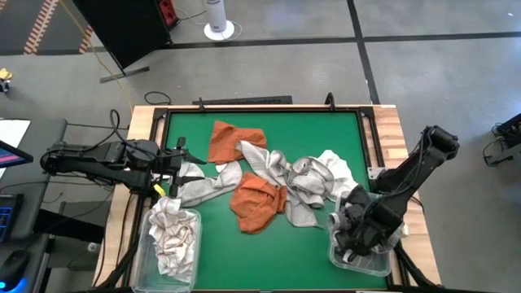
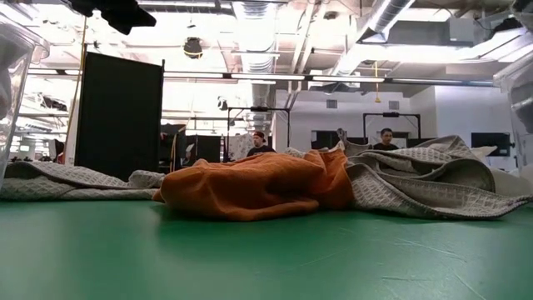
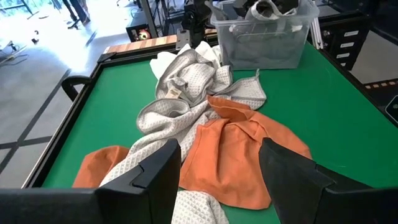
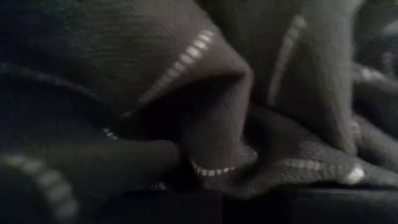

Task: Sort towels by color in basket
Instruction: Put the gray squared towel into the right transparent bin

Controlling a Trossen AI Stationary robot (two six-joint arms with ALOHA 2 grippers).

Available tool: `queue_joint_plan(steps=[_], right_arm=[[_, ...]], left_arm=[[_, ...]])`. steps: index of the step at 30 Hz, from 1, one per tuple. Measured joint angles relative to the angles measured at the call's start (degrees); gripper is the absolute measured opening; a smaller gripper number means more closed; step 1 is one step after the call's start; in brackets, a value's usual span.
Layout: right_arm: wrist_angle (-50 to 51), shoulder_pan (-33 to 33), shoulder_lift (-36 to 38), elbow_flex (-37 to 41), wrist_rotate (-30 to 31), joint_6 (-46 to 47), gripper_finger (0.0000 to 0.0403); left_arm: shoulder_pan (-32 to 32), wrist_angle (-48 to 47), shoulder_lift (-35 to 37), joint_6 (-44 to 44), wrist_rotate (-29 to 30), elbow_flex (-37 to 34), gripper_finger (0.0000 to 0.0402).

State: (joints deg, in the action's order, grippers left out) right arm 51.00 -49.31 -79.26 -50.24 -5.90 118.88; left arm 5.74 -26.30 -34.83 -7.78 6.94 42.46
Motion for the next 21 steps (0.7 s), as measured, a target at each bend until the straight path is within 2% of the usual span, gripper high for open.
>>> queue_joint_plan(steps=[3, 7, 12, 16, 21], right_arm=[[1.33, 1.57, -0.56, -0.50, 3.78, -8.55, 0.0017], [8.80, 5.26, 0.38, -4.63, 0.53, -16.42, 0.0018], [21.08, 8.13, 0.79, -11.09, 0.17, -22.96, 0.0018], [21.24, 8.48, 0.14, -11.14, 0.01, -33.71, 0.0028], [20.62, 6.19, -5.05, -8.67, 0.18, -47.12, 0.0044]], left_arm=[[0.02, 0.01, 0.00, -0.03, 0.00, 0.00, 0.0208], [0.00, 0.31, 0.00, -0.08, 0.00, 0.00, 0.0208], [0.00, 0.30, 0.00, -0.08, 0.04, 0.00, 0.0208], [0.00, 0.00, 0.00, -0.10, 0.04, 0.00, 0.0208], [0.00, -0.55, 0.00, -0.11, 0.04, 0.00, 0.0208]])
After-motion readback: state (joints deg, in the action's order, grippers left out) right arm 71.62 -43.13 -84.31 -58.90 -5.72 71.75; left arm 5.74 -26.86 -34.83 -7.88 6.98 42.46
